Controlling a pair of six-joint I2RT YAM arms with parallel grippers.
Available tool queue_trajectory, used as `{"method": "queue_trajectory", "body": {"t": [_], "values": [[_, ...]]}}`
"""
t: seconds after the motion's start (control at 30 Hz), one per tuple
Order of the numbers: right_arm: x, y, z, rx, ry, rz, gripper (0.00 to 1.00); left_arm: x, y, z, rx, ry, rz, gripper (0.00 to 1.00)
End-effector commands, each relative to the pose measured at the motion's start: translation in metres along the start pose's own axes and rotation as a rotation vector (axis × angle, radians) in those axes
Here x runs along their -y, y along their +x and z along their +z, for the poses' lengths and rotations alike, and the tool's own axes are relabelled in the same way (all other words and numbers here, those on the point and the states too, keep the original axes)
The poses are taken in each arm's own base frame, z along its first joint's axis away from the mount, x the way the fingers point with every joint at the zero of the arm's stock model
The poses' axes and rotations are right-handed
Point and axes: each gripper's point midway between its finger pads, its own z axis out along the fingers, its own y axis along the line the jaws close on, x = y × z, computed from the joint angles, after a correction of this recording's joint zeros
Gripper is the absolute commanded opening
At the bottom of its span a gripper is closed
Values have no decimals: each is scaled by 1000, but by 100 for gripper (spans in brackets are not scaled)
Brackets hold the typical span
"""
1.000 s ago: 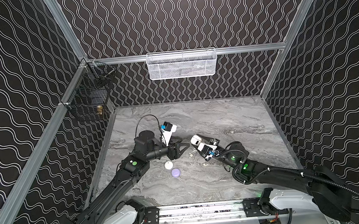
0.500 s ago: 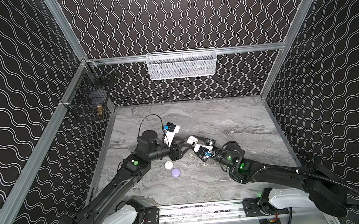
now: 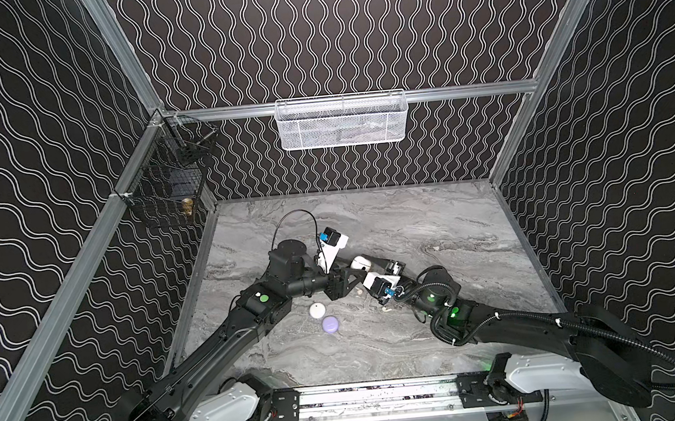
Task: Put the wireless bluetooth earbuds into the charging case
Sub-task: 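Close the left gripper on the cream case held by the right gripper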
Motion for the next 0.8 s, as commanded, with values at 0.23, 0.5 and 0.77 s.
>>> {"method": "queue_trajectory", "body": {"t": [0.23,0.5,0.77], "values": [[12,-17,2,55,49,-23,15,1,-3,3,4,0,32,47],[7,-25,0,73,35,-22,16,0,-1,6,3,2,32,38],[12,-27,7,64,65,-48,16,1,-1,2,12,-5,37,36]]}}
